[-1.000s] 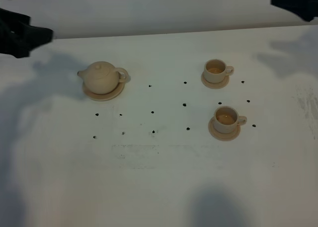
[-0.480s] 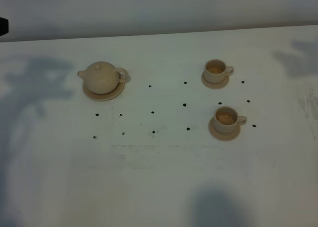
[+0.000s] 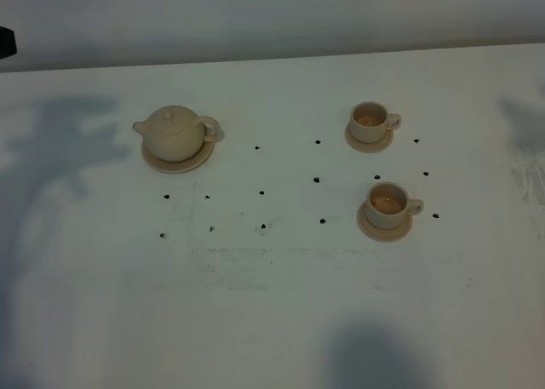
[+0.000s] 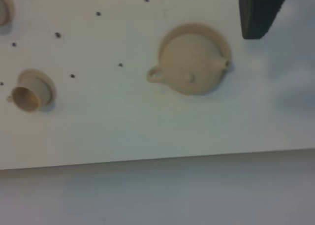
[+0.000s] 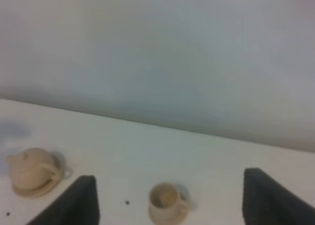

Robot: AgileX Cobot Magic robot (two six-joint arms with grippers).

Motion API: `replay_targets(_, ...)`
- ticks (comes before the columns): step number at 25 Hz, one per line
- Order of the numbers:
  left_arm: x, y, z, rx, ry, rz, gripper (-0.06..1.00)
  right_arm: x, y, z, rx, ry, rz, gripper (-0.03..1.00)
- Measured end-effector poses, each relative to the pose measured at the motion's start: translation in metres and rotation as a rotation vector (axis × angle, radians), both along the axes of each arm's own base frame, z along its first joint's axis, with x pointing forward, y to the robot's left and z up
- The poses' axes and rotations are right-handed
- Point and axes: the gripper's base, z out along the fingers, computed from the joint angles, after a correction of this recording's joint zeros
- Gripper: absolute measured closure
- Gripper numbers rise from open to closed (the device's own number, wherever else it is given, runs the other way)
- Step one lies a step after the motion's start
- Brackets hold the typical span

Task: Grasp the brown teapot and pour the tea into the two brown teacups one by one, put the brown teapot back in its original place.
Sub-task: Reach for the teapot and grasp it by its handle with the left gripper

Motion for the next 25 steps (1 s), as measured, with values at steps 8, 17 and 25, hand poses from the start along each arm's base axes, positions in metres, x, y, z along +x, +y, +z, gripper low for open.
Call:
replay_targets(8, 0.012, -0.021, -0.012, -0.063, 0.038, -0.064, 0.43, -0.046, 0.002, 0.013, -0.034, 0.077, -0.118, 0.44)
replay_targets(17, 0.031, -0.053, -0.038, -0.039, 0.092, -0.175, 0.44, -0.099, 0.012, 0.024, -0.080, 0.088, -0.148, 0.46)
replay_targets(25, 0.045, -0.068, -0.050, -0.033, 0.107, -0.207, 0.48, -0.150, 0.017, 0.014, -0.110, 0.089, -0.231, 0.46)
